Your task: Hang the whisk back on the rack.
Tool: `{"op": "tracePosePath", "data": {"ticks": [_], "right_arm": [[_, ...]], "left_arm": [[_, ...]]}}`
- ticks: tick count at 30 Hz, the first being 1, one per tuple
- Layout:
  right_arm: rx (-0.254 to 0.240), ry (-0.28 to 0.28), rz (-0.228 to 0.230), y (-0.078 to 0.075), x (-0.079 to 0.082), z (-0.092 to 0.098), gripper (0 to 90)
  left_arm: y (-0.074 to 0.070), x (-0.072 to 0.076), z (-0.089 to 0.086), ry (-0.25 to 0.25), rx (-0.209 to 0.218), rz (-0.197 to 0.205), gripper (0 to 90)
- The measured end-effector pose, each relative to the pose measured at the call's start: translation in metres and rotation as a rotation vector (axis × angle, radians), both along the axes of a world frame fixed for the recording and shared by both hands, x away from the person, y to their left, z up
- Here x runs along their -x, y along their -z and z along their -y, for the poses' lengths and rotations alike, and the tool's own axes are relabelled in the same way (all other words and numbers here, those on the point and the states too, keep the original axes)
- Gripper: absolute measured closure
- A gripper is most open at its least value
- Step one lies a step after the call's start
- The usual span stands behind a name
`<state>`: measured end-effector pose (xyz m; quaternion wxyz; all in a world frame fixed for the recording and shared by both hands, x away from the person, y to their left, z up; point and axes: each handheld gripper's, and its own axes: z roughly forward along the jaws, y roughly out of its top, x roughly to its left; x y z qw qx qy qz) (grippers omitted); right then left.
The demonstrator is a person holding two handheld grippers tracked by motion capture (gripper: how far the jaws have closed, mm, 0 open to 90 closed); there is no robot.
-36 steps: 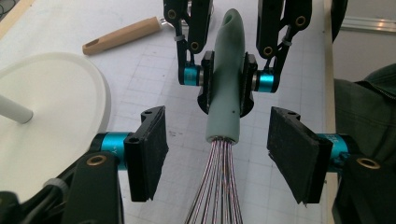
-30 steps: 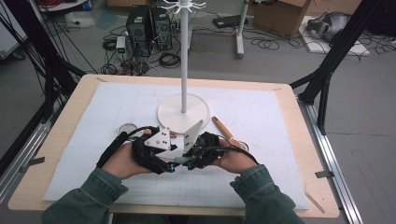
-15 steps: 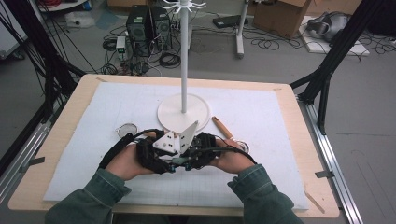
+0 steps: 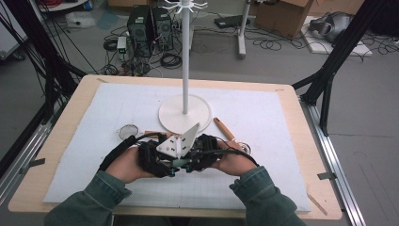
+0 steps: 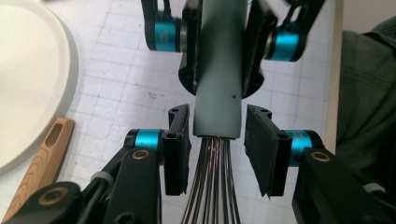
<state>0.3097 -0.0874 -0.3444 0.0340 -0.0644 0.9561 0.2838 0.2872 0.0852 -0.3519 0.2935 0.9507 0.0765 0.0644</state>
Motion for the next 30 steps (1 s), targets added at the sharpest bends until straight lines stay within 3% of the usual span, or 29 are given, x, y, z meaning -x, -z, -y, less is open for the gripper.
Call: {"op": "tracePosePath", "data": {"ticks": [5,10,16,17,18,20,24,28,29,30], "right_arm": [[-0.007,-0.007,0.001,-0.004,0.001,0.0,68.8],[-0.013,-0.012,-0.01,-0.005,-0.001,0.001,68.6],[-0.066,-0.019,-0.032,-0.009,-0.003,0.005,66.9],[-0.074,-0.011,-0.036,-0.01,-0.003,0.007,61.4],[-0.074,-0.011,-0.036,-0.01,-0.003,0.007,61.4],[-0.096,0.005,-0.046,-0.011,-0.005,0.012,58.7],[-0.191,0.039,-0.065,-0.018,-0.006,0.025,53.2],[-0.277,0.061,-0.071,-0.024,-0.008,0.034,48.0],[-0.277,0.061,-0.071,-0.024,-0.008,0.034,48.0],[-0.321,0.073,-0.082,-0.028,-0.009,0.038,46.4]], "left_arm": [[0.001,0.0,0.0,0.004,-0.007,0.006,68.2],[0.0,0.001,-0.001,0.01,0.008,0.018,68.9],[-0.004,0.003,-0.005,0.024,0.023,0.029,69.2],[-0.004,0.003,-0.006,0.019,0.027,0.03,69.3],[-0.004,0.003,-0.008,0.018,0.027,0.032,69.3],[-0.005,0.003,-0.011,0.013,0.034,0.032,69.3],[-0.01,0.002,-0.017,0.003,0.059,0.043,69.4],[-0.018,0.002,-0.024,-0.007,0.111,0.051,69.3],[-0.018,0.002,-0.024,-0.007,0.111,0.051,69.4],[-0.02,0.002,-0.025,-0.007,0.116,0.057,69.3]]}}
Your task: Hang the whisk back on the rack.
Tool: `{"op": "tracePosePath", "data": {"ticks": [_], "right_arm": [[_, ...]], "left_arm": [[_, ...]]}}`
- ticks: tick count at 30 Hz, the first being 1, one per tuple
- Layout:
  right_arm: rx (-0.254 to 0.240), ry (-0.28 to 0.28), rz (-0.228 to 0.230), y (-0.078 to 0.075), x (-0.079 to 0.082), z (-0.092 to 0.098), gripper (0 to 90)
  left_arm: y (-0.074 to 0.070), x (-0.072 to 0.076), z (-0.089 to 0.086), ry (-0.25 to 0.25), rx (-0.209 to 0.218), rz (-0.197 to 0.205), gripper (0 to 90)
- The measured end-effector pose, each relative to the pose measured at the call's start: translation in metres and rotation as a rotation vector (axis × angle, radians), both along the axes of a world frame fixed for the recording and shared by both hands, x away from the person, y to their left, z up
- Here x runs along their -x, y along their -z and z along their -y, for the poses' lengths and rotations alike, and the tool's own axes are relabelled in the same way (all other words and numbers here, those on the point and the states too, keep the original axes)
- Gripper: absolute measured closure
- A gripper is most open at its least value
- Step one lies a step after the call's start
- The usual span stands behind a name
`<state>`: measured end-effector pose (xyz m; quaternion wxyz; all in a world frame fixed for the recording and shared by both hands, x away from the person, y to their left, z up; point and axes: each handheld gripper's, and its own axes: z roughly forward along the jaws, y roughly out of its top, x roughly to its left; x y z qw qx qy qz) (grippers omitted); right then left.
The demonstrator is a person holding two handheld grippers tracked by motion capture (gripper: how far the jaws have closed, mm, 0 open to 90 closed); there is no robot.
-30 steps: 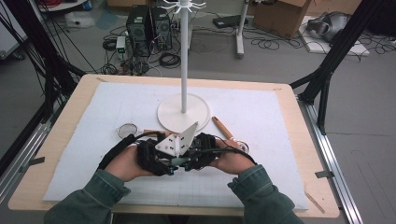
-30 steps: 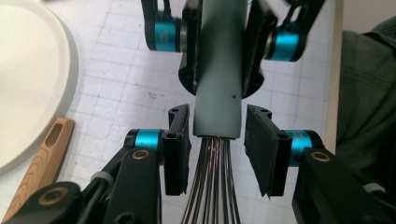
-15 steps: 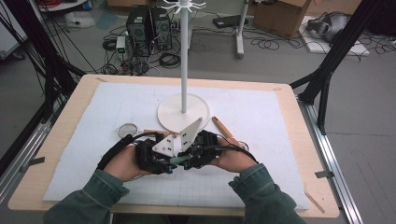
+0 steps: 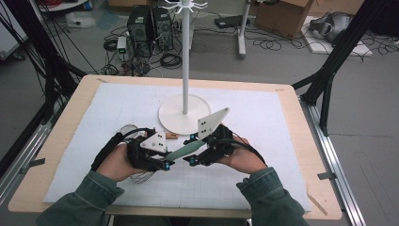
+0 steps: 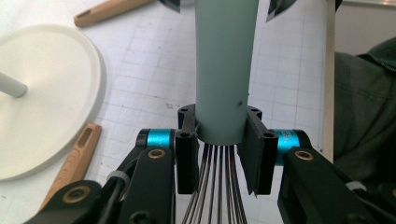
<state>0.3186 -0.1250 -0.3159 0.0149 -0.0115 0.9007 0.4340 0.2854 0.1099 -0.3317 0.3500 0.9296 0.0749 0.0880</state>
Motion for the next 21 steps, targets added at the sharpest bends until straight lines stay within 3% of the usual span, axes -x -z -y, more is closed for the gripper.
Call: {"op": "tracePosePath", "data": {"ticks": [4,7,9,15,21], "right_arm": [[-0.062,0.013,-0.016,-0.005,-0.001,0.005,44.6],[-0.081,0.017,-0.034,-0.006,-0.001,0.006,44.7],[-0.124,0.004,-0.053,-0.008,-0.002,0.006,46.7],[-0.164,-0.019,-0.067,-0.009,-0.004,0.001,50.7],[-0.206,-0.038,-0.096,-0.01,-0.006,-0.001,59.4]], "left_arm": [[-0.005,0.0,-0.004,-0.003,0.035,-0.001,69.3],[-0.009,0.0,-0.006,-0.006,0.06,0.007,69.3],[-0.011,-0.001,-0.007,-0.005,0.075,0.012,69.3],[-0.017,-0.001,-0.007,-0.004,0.11,0.028,69.3],[-0.02,-0.002,-0.01,0.001,0.154,0.019,69.3]]}}
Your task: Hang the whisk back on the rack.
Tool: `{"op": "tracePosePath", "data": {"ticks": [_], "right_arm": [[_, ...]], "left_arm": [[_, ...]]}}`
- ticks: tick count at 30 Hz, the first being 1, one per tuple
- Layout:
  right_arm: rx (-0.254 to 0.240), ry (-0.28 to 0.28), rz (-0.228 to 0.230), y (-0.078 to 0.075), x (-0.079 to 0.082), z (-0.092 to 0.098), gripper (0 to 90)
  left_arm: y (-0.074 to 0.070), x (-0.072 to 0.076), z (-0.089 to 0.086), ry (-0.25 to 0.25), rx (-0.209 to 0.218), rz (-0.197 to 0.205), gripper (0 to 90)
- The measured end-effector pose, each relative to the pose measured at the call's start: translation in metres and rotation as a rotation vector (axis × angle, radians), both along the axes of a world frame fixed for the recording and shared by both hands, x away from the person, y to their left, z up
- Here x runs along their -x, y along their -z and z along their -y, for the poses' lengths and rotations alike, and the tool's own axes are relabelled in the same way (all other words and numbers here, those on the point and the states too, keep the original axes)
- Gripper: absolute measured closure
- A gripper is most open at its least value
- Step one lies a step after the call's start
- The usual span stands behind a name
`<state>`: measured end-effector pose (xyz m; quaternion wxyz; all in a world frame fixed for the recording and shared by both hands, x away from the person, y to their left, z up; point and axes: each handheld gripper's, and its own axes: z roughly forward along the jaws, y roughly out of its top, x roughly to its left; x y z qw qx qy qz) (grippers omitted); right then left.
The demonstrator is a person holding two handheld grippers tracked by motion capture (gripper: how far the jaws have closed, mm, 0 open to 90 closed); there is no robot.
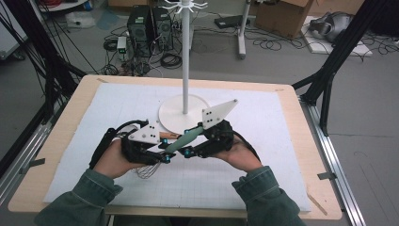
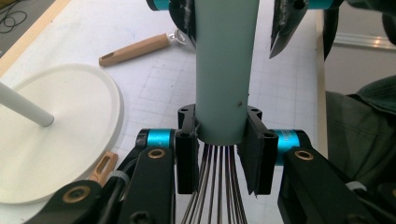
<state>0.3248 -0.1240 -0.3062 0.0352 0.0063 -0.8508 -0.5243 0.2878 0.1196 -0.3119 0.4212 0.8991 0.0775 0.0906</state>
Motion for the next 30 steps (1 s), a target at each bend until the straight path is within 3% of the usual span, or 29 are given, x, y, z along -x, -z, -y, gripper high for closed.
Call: {"op": "tracePosePath", "data": {"ticks": [4,13,23,29,30], "right_arm": [[-0.044,-0.015,-0.018,-0.001,-0.003,-0.001,62.9],[-0.067,-0.008,-0.024,-0.004,-0.003,-0.008,66.7],[-0.048,0.088,0.021,-0.015,0.003,-0.014,67.2],[-0.068,0.195,0.029,-0.023,0.005,-0.017,67.3],[-0.068,0.213,0.035,-0.024,0.006,-0.018,67.3]], "left_arm": [[-0.002,0.0,-0.001,0.003,0.019,0.005,69.3],[-0.004,-0.002,-0.002,0.01,0.064,-0.016,69.2],[-0.004,-0.005,-0.002,-0.052,0.133,-0.017,64.2],[-0.006,-0.005,-0.001,-0.107,0.184,0.007,59.6],[-0.006,-0.005,-0.001,-0.127,0.213,0.01,59.6]]}}
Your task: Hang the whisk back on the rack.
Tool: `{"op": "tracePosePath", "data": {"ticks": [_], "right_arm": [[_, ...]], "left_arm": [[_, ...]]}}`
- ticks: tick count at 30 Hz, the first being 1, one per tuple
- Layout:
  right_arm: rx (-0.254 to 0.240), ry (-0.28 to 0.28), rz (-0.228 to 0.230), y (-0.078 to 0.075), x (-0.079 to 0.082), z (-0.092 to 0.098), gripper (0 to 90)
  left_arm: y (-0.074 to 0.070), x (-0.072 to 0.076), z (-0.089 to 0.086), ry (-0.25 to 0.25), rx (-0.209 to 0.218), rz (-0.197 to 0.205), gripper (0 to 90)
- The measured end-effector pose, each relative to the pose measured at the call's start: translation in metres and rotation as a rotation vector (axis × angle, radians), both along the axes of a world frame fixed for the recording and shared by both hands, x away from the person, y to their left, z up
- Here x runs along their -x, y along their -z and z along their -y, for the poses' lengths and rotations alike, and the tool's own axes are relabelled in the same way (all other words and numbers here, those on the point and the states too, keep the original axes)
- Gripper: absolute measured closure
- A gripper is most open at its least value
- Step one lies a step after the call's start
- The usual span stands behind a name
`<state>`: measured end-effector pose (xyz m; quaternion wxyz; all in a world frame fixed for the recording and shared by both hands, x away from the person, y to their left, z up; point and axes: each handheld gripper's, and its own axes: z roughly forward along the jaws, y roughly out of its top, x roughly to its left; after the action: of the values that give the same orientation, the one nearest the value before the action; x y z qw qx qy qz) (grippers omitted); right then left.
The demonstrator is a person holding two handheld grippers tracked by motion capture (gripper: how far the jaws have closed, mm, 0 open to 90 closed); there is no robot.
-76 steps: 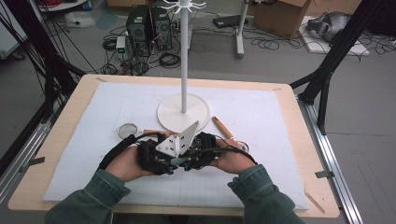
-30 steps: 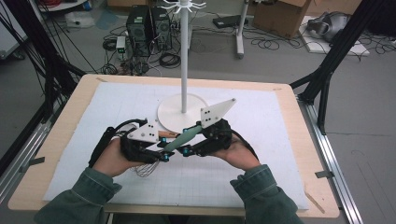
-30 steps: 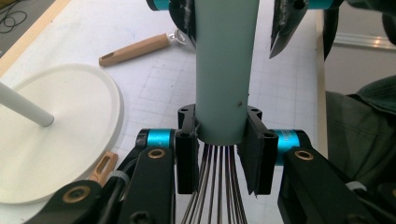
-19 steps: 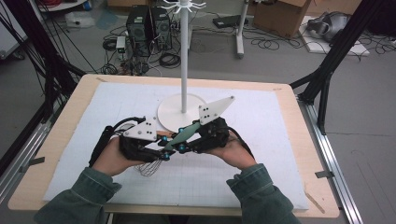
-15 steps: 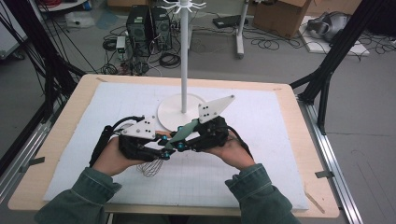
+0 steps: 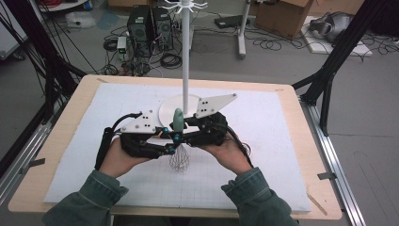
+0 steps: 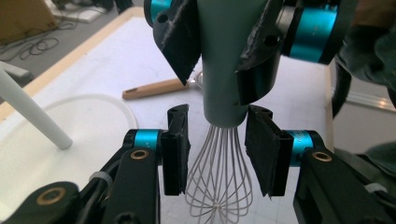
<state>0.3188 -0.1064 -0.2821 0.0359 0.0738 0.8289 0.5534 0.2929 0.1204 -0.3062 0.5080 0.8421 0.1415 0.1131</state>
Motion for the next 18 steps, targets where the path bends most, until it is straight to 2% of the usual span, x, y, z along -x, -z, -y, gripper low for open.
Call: {"op": "tracePosePath", "data": {"ticks": [1,3,4,6,8,9,12,15,16,18], "right_arm": [[0.0,0.0,0.0,0.0,0.0,0.0,67.3],[-0.013,0.064,0.0,-0.0025,0.0017,-0.0011,67.2],[-0.023,0.085,-0.004,-0.0034,0.002,-0.0017,67.2],[-0.037,0.107,0.004,-0.005,0.0029,-0.0029,67.2],[-0.042,0.112,0.004,-0.0054,0.0034,-0.0038,67.2],[-0.046,0.117,0.0,-0.006,0.0049,-0.0059,67.1],[-0.053,0.133,0.01,-0.0066,0.0056,-0.0077,67.1],[-0.062,0.127,0.006,-0.0068,0.0051,-0.0081,67.0],[-0.059,0.118,0.007,-0.0068,0.0052,-0.0084,66.9],[-0.059,0.099,0.006,-0.0068,0.0048,-0.0085,66.7]], "left_arm": [[0.0,0.0,0.0,0.0,0.0,0.0,59.6],[-0.0002,0.0008,0.0005,-0.019,0.028,0.012,59.7],[-0.0002,0.0008,0.0005,-0.019,0.028,0.012,59.8],[-0.0005,0.0013,0.0014,-0.052,0.037,0.032,62.5],[-0.0008,0.0008,0.0012,-0.064,0.043,0.033,63.2],[-0.0011,0.0003,0.0015,-0.077,0.067,0.029,64.5],[-0.0026,0.0002,0.0004,-0.077,0.056,0.04,68.4],[-0.0031,-0.0002,-0.0015,-0.063,0.061,0.042,69.0],[-0.0029,-0.0016,-0.0033,-0.038,0.066,0.025,69.0],[-0.0025,-0.0019,-0.0043,-0.024,0.082,0.013,69.1]]}}
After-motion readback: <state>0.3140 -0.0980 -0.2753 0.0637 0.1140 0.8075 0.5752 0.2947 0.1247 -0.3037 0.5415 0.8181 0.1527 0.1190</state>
